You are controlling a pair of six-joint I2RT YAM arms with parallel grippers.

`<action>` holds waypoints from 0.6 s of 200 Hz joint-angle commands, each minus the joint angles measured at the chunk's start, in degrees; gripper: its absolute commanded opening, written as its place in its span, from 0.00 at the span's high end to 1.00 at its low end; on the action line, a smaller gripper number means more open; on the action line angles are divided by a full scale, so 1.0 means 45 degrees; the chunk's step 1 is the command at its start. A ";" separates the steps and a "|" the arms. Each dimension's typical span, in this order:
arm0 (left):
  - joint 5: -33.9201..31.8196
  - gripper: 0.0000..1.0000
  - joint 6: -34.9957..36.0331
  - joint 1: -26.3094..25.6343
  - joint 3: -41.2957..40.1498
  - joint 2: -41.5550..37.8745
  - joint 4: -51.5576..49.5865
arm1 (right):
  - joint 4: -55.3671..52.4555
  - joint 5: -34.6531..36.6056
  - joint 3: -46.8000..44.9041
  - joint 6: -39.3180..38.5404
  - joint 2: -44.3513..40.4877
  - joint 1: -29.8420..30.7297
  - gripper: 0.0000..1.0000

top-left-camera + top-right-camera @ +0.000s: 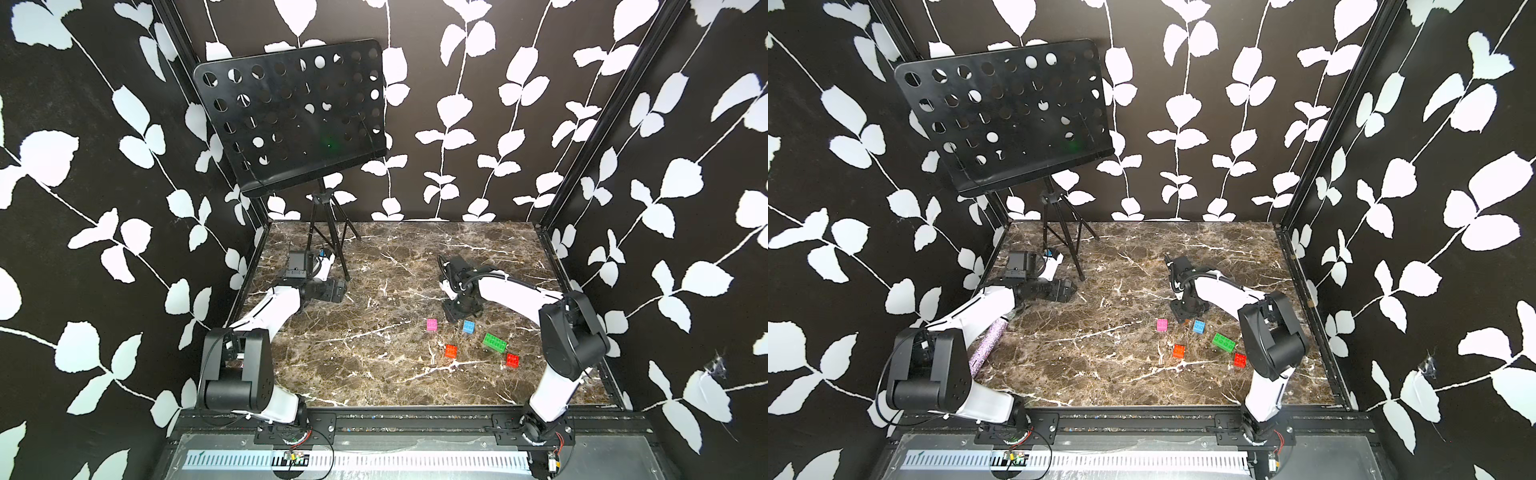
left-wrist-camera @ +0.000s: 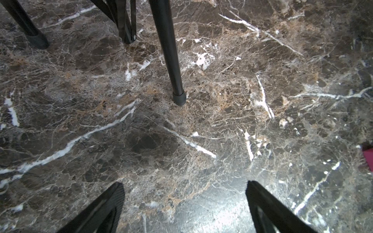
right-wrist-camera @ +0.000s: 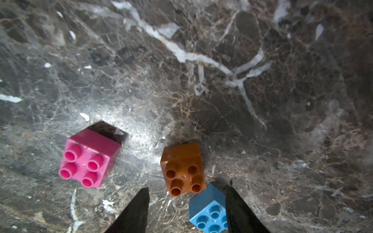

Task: Assemble the letter y with lego
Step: Pick up the lego brick from the center of the board.

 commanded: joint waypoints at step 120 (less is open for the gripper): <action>0.0109 0.04 0.0267 0.0041 -0.0059 0.0117 -0.0096 | 0.0081 -0.0680 0.0253 0.0296 0.0739 0.0024 0.69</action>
